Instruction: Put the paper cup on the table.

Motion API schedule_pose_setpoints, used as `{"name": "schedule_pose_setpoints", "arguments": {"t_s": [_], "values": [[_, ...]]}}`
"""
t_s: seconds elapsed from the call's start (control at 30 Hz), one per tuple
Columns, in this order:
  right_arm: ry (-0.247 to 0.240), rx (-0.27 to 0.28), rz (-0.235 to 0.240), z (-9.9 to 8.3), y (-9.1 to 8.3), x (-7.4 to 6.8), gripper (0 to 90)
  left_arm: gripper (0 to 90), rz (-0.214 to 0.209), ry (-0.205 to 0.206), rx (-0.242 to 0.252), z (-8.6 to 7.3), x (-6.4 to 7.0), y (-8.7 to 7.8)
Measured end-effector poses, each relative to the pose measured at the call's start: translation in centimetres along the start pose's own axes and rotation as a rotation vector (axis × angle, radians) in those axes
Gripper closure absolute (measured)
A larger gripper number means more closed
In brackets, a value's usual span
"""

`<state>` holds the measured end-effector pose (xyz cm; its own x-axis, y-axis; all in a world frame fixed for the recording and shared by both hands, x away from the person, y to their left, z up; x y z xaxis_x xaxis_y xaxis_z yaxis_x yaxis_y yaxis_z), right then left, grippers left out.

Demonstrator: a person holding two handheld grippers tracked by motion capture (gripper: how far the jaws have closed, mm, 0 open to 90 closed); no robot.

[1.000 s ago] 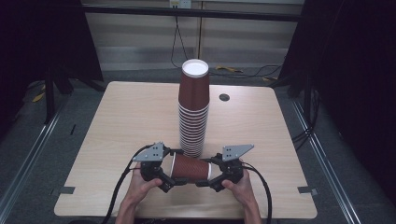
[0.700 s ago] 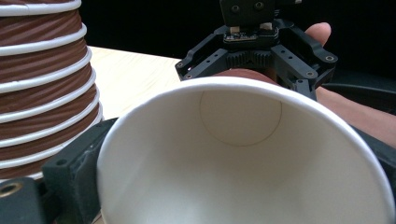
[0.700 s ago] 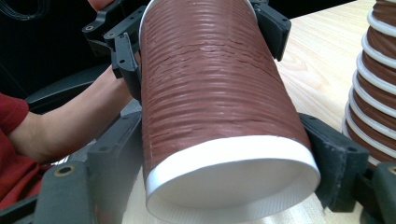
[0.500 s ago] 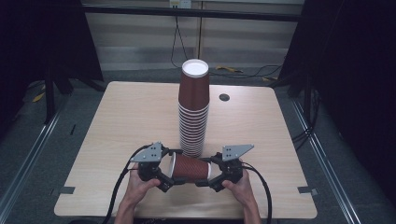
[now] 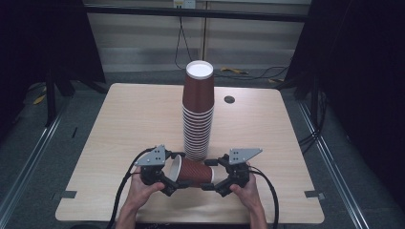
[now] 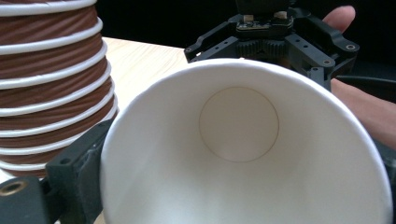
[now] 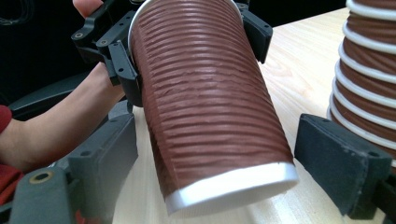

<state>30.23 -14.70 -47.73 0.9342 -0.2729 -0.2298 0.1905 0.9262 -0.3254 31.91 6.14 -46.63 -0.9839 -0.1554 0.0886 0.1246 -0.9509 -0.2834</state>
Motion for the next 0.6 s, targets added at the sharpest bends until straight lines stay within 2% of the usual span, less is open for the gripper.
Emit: {"name": "schedule_pose_setpoints", "arguments": {"t_s": [0.27, 0.4, 0.5, 0.6], "values": [[0.03, 0.034, -0.09, 0.0, -0.6, 0.6, 13.0, 5.7, 0.02, -0.01, -0.008, 0.1, -0.5, -0.6], [0.012, 0.057, -0.168, 0.1, -1.2, 0.7, 13.1, 5.7, 0.029, -0.023, -0.009, 0.0, -0.8, -1.0], [0.012, 0.079, -0.181, 0.1, -1.6, 0.7, 13.0, 5.7, 0.038, -0.02, -0.012, 0.2, -1.0, -1.4], [-0.002, 0.1, -0.248, 0.1, -2.0, 0.7, 13.1, 5.7, 0.054, -0.019, -0.024, 0.4, -1.2, -1.9]]}}
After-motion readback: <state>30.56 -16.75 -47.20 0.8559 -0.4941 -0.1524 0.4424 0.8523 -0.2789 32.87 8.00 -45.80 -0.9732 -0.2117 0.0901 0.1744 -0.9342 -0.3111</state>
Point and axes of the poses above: each handheld gripper's, and its own axes: y roughly forward along the jaws, z roughly out of its top, x roughly to its right, the point moved 4 cm from there along y, roughly forward along the jaws
